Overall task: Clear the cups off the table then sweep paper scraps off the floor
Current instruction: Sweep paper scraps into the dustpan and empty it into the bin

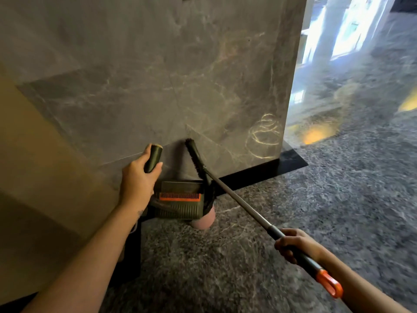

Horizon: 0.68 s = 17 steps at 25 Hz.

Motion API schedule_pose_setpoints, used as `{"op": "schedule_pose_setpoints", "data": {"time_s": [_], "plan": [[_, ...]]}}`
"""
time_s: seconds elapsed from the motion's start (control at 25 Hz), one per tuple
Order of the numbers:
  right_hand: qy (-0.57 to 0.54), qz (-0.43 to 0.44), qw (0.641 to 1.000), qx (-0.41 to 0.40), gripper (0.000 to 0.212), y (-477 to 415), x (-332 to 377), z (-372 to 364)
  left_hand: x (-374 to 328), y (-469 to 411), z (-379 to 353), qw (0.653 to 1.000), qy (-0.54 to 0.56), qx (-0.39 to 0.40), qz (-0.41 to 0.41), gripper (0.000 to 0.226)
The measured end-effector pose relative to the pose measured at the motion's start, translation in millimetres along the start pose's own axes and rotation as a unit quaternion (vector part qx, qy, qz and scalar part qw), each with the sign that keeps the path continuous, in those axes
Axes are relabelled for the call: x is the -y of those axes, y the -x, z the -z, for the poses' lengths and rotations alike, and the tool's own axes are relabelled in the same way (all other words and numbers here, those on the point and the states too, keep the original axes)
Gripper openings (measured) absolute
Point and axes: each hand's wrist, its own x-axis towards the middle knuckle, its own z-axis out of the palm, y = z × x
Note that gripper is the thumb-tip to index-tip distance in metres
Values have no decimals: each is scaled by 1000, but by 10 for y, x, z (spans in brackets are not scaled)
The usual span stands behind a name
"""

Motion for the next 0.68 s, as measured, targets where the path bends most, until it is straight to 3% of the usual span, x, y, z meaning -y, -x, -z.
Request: {"op": "schedule_pose_setpoints", "data": {"time_s": [0.16,0.44,0.68], "plan": [[-18,46,998,-45,23,254,250,90,-420,-217,-157,997,63,2,-54,52],[-112,54,976,-178,20,1075,188,648,-1239,-269,-1131,973,122,118,-159,53],[-370,38,890,-262,28,1512,-288,1595,-2051,249,-2511,938,184,245,-165,50]]}}
